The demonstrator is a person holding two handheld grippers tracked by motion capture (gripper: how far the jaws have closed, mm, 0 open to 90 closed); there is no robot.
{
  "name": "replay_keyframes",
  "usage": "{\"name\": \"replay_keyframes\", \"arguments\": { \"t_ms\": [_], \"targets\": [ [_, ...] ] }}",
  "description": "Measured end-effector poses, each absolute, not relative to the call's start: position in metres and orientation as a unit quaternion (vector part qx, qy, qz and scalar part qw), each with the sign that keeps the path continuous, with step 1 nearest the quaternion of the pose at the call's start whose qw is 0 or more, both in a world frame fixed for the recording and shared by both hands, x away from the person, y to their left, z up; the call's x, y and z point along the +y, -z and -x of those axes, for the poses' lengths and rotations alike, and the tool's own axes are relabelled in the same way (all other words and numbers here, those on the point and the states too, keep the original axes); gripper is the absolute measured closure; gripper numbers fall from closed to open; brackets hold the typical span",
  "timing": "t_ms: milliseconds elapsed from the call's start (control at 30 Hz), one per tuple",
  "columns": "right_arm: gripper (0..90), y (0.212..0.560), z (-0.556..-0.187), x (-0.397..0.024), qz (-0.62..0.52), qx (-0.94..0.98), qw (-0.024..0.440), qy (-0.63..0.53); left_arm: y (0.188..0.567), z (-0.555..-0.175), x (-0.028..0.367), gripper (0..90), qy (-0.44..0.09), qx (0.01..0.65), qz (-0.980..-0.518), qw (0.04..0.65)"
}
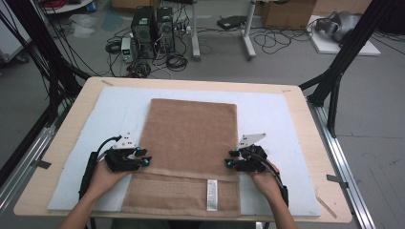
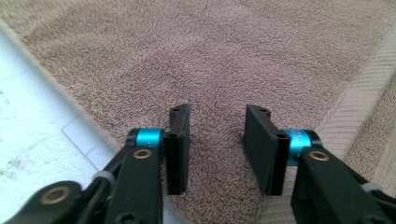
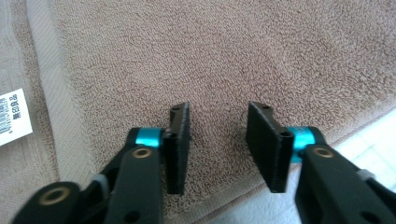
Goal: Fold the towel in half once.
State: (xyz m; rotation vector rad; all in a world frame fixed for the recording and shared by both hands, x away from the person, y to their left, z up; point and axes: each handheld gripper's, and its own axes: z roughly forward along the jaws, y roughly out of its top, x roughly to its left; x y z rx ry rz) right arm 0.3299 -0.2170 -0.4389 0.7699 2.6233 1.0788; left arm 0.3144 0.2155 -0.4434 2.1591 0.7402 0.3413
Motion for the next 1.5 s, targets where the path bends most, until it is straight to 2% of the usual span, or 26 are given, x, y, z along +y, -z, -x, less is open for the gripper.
{"name": "replay_keyframes", "arguments": {
  "t_ms": [133, 200, 400, 833, 1200, 1400, 1433, 1500],
  "targets": [
    [72.1, 0.439, -0.330, -0.215, -0.259, 0.890, 0.105, -0.361, 0.448, -0.313, 0.217, 73.6, -0.138, 0.302, -0.845, 0.419],
    [80.7, 0.438, -0.330, -0.214, -0.256, 0.891, 0.101, -0.362, 0.448, -0.314, 0.217, 79.6, -0.137, 0.304, -0.844, 0.419],
    [84.5, 0.434, -0.332, -0.214, -0.251, 0.893, 0.104, -0.359, 0.443, -0.315, 0.217, 85.7, -0.133, 0.311, -0.841, 0.422],
    [84.2, 0.401, -0.319, -0.224, -0.237, 0.880, 0.115, -0.395, 0.409, -0.296, 0.226, 85.8, -0.140, 0.305, -0.816, 0.472],
    [83.5, 0.363, -0.287, -0.232, -0.205, 0.879, 0.117, -0.413, 0.373, -0.262, 0.230, 85.6, -0.158, 0.272, -0.814, 0.488],
    [82.8, 0.350, -0.259, -0.233, -0.177, 0.884, 0.098, -0.421, 0.371, -0.230, 0.236, 85.2, -0.138, 0.259, -0.817, 0.497],
    [80.5, 0.351, -0.256, -0.233, -0.175, 0.885, 0.089, -0.422, 0.374, -0.225, 0.236, 83.2, -0.125, 0.255, -0.819, 0.499],
    [72.6, 0.357, -0.255, -0.236, -0.179, 0.890, 0.067, -0.415, 0.380, -0.219, 0.235, 68.0, -0.120, 0.253, -0.826, 0.488]
  ]
}}
